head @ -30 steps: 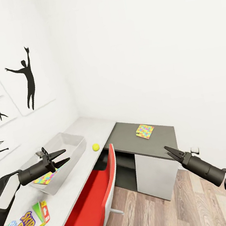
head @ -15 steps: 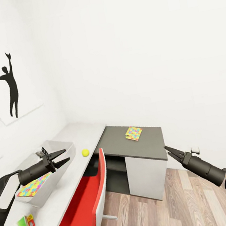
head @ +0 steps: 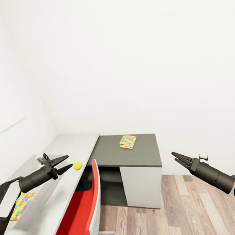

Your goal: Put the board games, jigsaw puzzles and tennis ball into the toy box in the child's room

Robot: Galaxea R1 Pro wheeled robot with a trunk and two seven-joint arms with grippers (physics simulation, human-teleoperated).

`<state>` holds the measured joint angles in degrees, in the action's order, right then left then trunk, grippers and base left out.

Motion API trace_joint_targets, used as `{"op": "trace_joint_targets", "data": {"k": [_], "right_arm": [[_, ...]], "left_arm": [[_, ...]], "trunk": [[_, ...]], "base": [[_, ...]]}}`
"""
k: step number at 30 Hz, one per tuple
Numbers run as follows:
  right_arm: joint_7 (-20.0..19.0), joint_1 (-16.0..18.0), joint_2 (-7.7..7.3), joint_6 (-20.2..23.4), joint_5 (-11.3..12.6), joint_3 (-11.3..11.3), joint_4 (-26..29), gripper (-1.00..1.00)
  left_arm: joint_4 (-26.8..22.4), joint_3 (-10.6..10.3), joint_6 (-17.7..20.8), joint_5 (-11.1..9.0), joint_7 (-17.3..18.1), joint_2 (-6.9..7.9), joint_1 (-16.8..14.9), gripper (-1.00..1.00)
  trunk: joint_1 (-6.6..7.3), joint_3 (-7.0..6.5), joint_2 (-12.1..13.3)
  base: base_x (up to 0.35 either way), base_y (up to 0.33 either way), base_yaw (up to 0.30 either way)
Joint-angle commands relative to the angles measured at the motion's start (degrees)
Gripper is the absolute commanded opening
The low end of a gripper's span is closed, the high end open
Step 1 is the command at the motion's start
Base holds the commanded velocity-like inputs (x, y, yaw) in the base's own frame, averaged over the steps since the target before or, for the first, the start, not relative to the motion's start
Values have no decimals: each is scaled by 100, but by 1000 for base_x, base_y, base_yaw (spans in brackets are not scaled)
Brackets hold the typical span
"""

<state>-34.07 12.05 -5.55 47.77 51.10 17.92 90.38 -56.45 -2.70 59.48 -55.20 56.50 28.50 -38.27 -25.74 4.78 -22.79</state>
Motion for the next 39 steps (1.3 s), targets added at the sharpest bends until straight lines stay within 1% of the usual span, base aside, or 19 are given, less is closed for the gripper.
{"op": "trace_joint_targets", "data": {"k": [1,9,19,26,29,31,34,36,38,39], "right_arm": [[-12,7,1,37,7,13,-1,100],[-12,7,-6,39,13,97,-3,100],[-12,7,-7,40,12,120,-3,100],[38,7,-8,17,1,144,-20,100],[136,-91,88,-83,-107,241,-117,100],[200,-155,88,-150,-181,258,-182,100],[297,-252,117,-250,-266,244,-279,100],[361,-217,179,-315,-206,235,-343,100],[294,-153,211,-379,-140,233,-407,100],[262,-121,224,-344,-107,232,-439,100]], "left_arm": [[3,-12,20,-8,19,6,-6,100],[3,-21,8,-8,18,0,-6,100],[3,-29,2,-8,18,-3,-6,100],[-3,-43,0,-8,17,-19,-6,100],[7,-141,-40,-13,-37,-117,82,100],[7,-206,-40,-13,-37,-170,82,100],[12,-289,-39,-11,-17,-202,82,100],[16,-223,-36,-6,2,-242,90,100],[17,-162,-35,-4,8,-260,100,100],[18,-151,-35,-3,10,-267,103,100]], "trunk": [[-4,7,-13],[-4,-39,-13],[-4,-92,-13],[-4,-105,-13],[-4,-105,-13],[-4,-105,-13],[-4,-105,-13],[-4,-105,-13],[-4,-105,-13],[-4,-105,-13]], "base": [[0,0,-237],[0,0,-241],[0,0,-246],[0,0,-112],[0,0,0],[0,0,0],[0,0,0],[0,0,0],[0,-2,0],[0,-18,0]]}}
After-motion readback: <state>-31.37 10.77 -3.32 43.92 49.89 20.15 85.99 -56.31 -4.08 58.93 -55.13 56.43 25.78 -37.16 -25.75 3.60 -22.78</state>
